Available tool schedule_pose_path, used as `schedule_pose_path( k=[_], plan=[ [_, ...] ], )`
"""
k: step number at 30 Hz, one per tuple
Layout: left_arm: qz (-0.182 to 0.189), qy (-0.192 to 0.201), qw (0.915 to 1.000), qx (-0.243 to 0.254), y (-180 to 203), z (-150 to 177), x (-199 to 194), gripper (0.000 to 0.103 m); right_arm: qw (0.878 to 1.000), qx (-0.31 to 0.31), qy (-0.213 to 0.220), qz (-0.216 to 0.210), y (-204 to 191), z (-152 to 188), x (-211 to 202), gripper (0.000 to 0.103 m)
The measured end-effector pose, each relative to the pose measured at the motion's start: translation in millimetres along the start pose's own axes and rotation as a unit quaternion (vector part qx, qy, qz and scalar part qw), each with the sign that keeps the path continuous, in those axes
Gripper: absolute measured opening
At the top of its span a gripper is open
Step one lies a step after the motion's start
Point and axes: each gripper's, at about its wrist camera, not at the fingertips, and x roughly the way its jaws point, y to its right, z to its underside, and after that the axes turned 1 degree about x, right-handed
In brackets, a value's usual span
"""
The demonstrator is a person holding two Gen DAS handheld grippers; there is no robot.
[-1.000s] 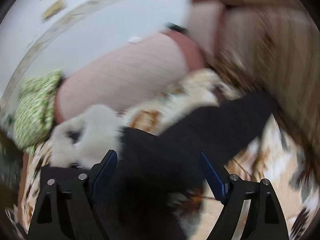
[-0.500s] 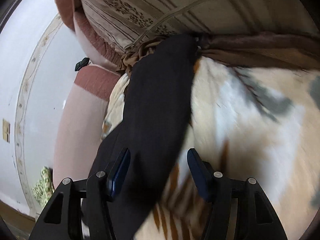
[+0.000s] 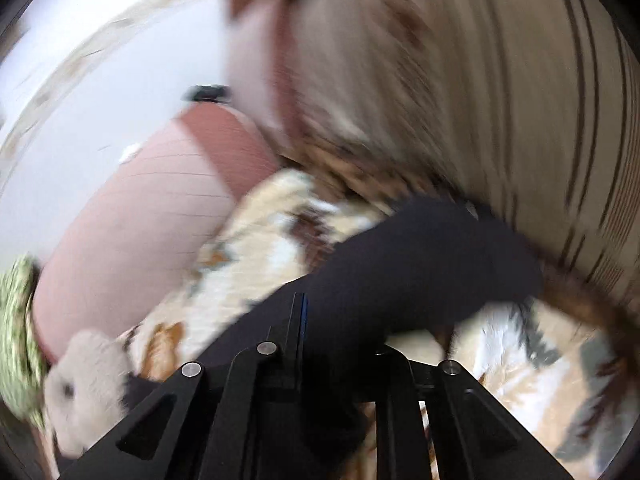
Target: Fold large clothes
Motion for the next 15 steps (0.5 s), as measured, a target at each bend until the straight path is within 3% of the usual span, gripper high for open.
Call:
schedule_pose_path(
  k=[4,9,12,15],
  plan=[
    [0.007,0.0,1.0,-0.004,0,0,-2,0.102,0.993,-0.101,0.034,-0.045,-92,8,-63,0.013],
    [0.071,0.017,0.9966,-0.04,-14,-2,-23,0.102,0.969,-0.216,0.03,-0.113,-203,57,-111,0.013],
    [0.11,0.03,0.9907,-0.074,-26,-6,-37,0.102,0.94,-0.307,0.012,-0.147,-271,113,-126,0.012],
    [0.107,0.049,0.9887,-0.092,-38,-13,-47,0.102,0.908,-0.386,-0.016,-0.164,-322,179,-123,0.012]
  ],
)
